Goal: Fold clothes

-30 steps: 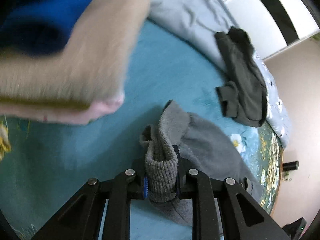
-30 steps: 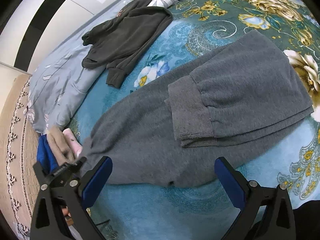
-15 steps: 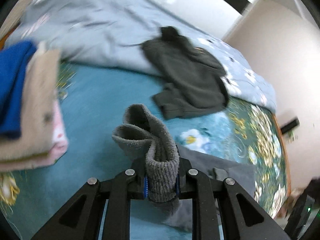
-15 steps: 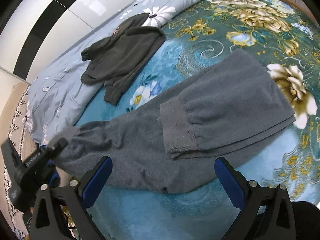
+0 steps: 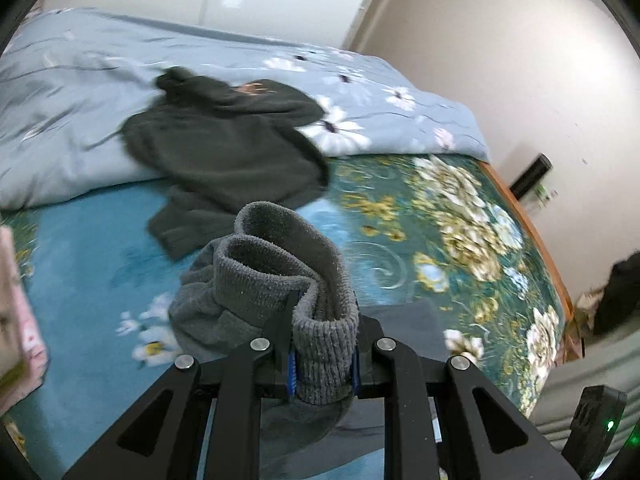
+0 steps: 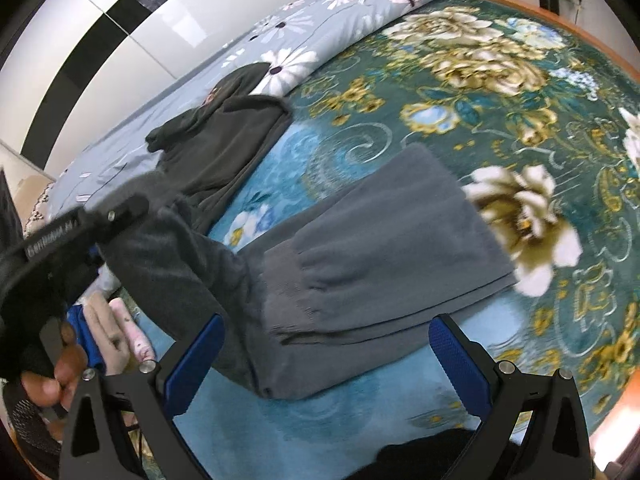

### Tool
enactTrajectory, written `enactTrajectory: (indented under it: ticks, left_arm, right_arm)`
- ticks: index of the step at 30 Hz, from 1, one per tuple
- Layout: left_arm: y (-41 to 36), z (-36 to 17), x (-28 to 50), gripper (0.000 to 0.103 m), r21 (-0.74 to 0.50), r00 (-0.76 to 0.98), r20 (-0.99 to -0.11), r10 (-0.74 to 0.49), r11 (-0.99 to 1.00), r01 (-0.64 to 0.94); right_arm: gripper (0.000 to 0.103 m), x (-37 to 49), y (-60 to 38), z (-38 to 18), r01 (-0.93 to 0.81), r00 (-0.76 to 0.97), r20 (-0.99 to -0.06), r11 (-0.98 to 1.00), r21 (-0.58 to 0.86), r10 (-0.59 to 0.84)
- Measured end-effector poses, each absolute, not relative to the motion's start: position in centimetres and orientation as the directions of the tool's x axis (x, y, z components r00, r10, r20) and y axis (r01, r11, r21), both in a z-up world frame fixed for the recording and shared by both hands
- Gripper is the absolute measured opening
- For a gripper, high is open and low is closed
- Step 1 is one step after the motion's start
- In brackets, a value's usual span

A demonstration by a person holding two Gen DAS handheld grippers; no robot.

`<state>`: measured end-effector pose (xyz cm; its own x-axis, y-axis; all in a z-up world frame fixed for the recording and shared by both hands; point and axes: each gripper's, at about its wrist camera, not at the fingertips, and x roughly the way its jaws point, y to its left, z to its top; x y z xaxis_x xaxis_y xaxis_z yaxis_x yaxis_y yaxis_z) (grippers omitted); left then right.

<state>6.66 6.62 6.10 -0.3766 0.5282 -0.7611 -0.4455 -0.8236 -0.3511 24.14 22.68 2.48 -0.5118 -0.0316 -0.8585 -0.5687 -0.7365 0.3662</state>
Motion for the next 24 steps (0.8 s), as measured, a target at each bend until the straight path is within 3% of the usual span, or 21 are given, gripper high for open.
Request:
enactTrajectory:
  ticks: [19, 24]
  left_arm:
    - [21.5, 0.1, 11.2, 0.020, -0.267, -0.201, -0.853, 0.481, -0.735, -0.623]
    - [21.8, -1.3, 11.0, 0.022, -0.316, -0.108, -0.873, 0.476, -0.720, -0.619]
  right_arm:
    - [0.103, 27.5, 28.8, -0.6, -0.662, -0.538, -0.841, -0.588, 0.465, -0.059]
    - [0.103, 27.8, 29.2, -1.1, -0.670, -0.539, -0.839, -0.566, 0.481, -0.075]
